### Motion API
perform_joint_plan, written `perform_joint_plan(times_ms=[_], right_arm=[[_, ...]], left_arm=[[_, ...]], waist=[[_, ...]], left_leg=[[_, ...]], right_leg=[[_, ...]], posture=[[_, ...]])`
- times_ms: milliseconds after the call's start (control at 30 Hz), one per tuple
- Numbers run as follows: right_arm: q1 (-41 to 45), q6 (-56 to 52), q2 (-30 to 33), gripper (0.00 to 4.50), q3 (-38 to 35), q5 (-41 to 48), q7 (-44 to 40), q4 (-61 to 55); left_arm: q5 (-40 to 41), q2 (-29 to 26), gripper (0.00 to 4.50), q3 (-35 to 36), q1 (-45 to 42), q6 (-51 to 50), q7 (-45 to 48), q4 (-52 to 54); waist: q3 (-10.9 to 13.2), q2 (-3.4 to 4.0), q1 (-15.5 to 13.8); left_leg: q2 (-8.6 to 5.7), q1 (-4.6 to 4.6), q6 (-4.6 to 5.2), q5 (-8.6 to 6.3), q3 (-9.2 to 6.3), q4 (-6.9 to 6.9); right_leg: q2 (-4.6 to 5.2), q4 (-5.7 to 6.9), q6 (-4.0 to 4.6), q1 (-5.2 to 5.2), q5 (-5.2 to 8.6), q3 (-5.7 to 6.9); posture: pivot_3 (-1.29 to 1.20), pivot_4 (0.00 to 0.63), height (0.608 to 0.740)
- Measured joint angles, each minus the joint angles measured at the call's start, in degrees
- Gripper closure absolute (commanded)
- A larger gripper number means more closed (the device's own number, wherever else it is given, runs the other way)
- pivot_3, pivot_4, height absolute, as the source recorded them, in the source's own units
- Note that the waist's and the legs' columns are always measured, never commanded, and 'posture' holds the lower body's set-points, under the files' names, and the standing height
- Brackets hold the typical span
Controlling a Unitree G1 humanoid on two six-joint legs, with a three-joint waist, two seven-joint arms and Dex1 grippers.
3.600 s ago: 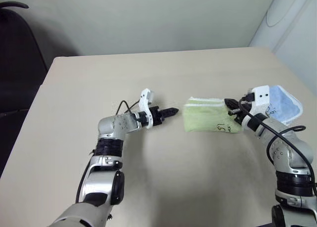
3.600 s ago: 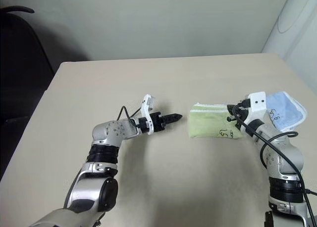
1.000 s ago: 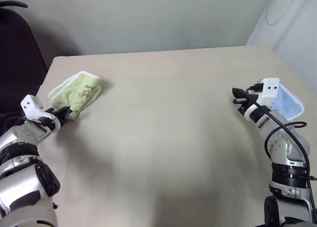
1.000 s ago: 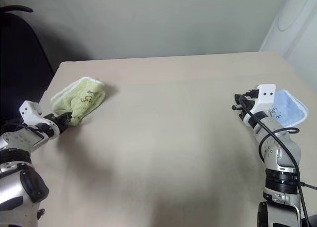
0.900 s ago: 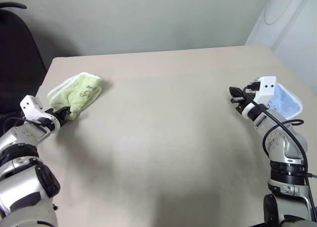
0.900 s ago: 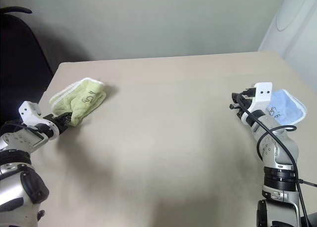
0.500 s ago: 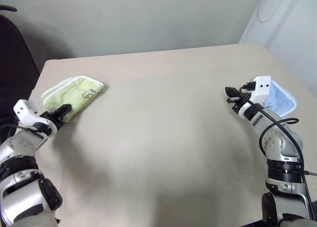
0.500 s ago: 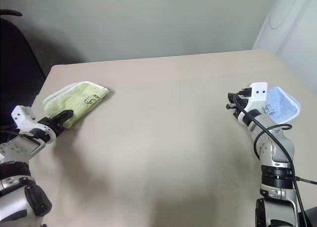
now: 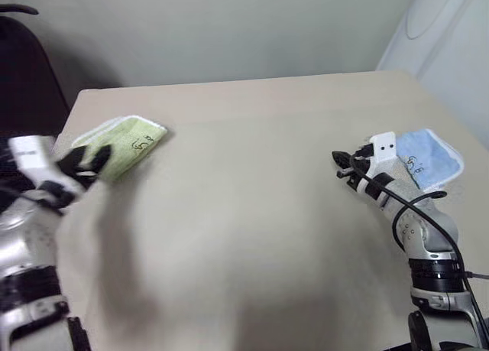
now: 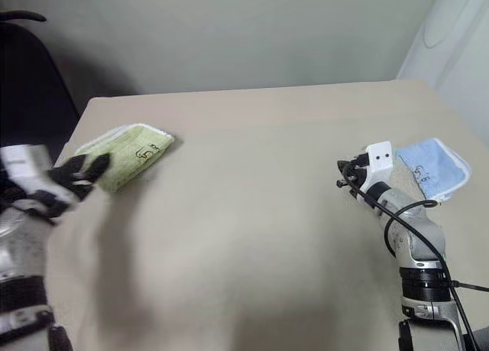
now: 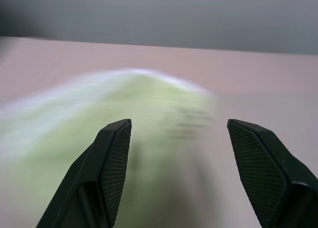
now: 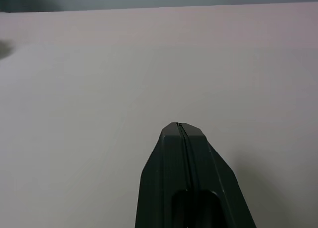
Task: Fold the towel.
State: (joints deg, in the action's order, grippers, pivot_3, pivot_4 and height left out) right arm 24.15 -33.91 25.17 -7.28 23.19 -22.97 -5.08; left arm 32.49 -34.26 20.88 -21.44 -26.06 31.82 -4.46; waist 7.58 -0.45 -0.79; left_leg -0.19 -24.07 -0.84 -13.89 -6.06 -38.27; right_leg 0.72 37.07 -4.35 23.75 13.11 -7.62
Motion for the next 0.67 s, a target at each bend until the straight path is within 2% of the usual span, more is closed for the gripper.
perform_joint_plan(times_ms=[100, 133, 233, 433, 667], right_arm=[[-0.21, 0.94, -0.41, 4.5, 0.9, -0.99, 0.02, -0.09], [-0.79, 1.06, -0.42, 4.5, 0.89, -1.07, 0.11, -0.24], [-2.93, 1.12, -0.41, 4.5, 0.74, -1.61, 0.64, -1.29], [-4.1, 1.21, -1.51, 4.5, 0.61, -2.62, 2.2, -2.84], [-4.48, 2.1, -3.6, 4.5, 0.84, -3.0, 2.35, -2.84]], left_arm=[[-2.52, 5.14, 1.14, -11.19, -1.68, -0.98, 0.0, 6.5], [-4.05, 6.63, 1.14, -13.33, -2.77, -0.63, -0.54, 6.38], [-8.14, 10.46, 1.14, -17.43, -4.65, 1.65, -1.73, 2.75], [-14.13, 11.98, 1.14, -18.92, -6.07, 5.75, -2.96, -8.3], [-15.86, 13.27, 1.14, -17.76, -8.47, 6.93, -5.26, -10.59]], waist=[[-0.04, -0.07, 0.21], [-0.04, -0.07, 0.29], [-0.04, -0.06, 1.04], [-0.04, -0.07, 1.87], [-0.04, -0.06, 1.42]], left_leg=[[0.05, -0.02, -0.17, 0.04, 0.12, -0.01], [0.06, 0.0, -0.5, 0.24, 0.13, 0.04], [0.15, 0.05, -0.58, 0.25, 0.16, 0.19], [0.22, 0.03, -0.59, 0.23, 0.12, 0.24], [0.08, 0.02, -0.41, 0.13, 0.13, 0.1]], right_leg=[[0.06, 0.01, -0.11, -0.16, -0.14, 0.07], [0.06, 0.01, -0.12, -0.16, -0.14, 0.13], [0.03, -0.01, -0.14, -0.05, -0.14, 0.08], [-0.09, -0.07, -0.22, 0.11, -0.18, -0.1], [0.02, -0.14, -0.33, 0.04, -0.25, -0.1]], posture=[[0.0, 0.15, 0.74], [0.0, 0.15, 0.74], [0.0, 0.15, 0.74], [0.0, 0.15, 0.74], [0.0, 0.15, 0.74]])
